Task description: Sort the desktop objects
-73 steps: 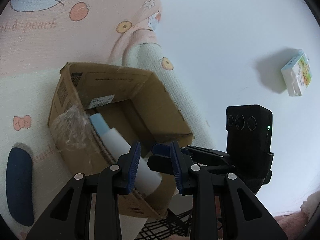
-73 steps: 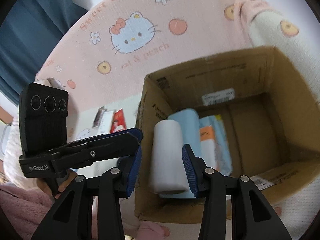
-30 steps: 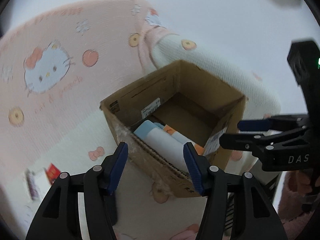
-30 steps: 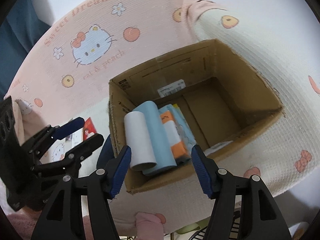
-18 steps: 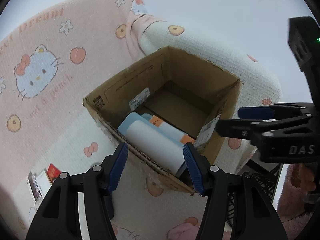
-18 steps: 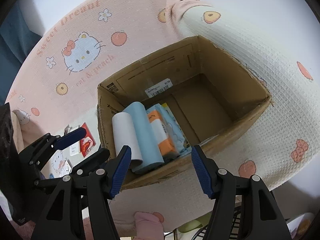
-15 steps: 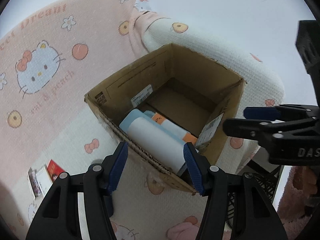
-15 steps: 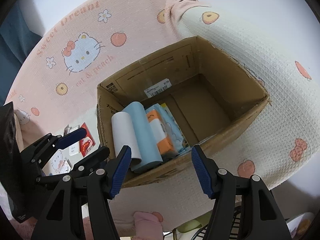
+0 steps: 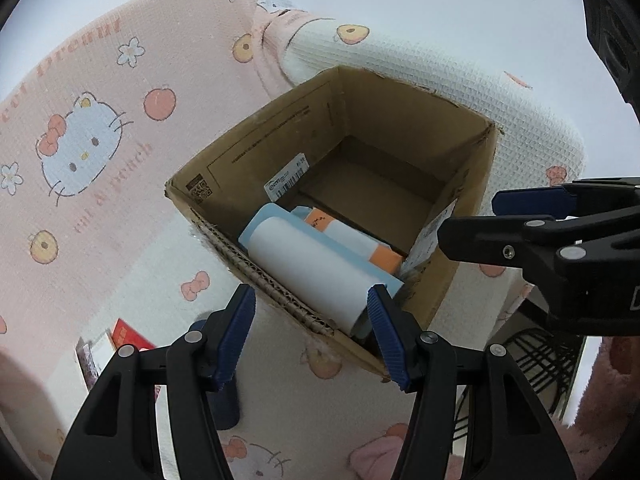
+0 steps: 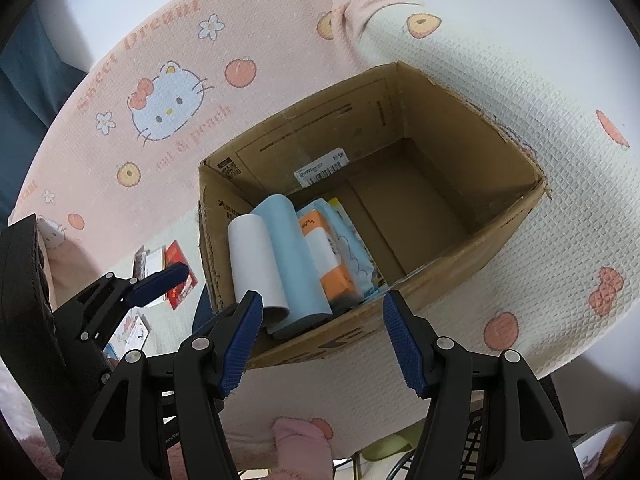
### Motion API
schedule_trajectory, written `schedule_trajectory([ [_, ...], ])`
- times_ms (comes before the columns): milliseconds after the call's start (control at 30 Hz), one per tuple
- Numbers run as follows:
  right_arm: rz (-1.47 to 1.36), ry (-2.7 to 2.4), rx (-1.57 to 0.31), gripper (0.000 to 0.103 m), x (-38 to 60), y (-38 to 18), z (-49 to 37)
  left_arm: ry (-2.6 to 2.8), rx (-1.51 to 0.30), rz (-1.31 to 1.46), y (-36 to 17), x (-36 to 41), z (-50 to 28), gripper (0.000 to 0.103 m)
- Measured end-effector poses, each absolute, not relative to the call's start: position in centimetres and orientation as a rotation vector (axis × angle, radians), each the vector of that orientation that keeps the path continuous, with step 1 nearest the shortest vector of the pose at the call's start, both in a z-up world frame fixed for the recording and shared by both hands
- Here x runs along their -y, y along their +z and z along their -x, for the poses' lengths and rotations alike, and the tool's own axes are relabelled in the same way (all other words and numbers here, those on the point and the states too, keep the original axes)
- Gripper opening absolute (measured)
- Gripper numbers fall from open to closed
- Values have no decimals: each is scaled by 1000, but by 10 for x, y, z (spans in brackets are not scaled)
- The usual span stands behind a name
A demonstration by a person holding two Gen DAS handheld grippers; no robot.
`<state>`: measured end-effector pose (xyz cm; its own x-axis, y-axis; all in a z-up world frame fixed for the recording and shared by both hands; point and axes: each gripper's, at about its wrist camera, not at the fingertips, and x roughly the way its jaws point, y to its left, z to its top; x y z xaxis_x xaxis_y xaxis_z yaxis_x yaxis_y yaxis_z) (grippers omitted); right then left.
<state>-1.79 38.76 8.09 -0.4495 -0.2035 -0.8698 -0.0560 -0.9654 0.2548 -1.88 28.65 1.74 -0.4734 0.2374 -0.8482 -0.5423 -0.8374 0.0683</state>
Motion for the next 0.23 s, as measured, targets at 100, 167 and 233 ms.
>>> schedule_trajectory([
  [100, -1606, -2571, 373, 61, -386, 80, 18, 2301, -436, 1267, 17, -284, 20, 63],
  [167, -1611, -2568, 372, 61, -386, 79, 18, 2304, -435, 1269, 16, -283, 20, 63],
  [233, -1614, -2567, 368, 61, -386, 79, 18, 2303, -433, 1275, 16, -282, 21, 63],
])
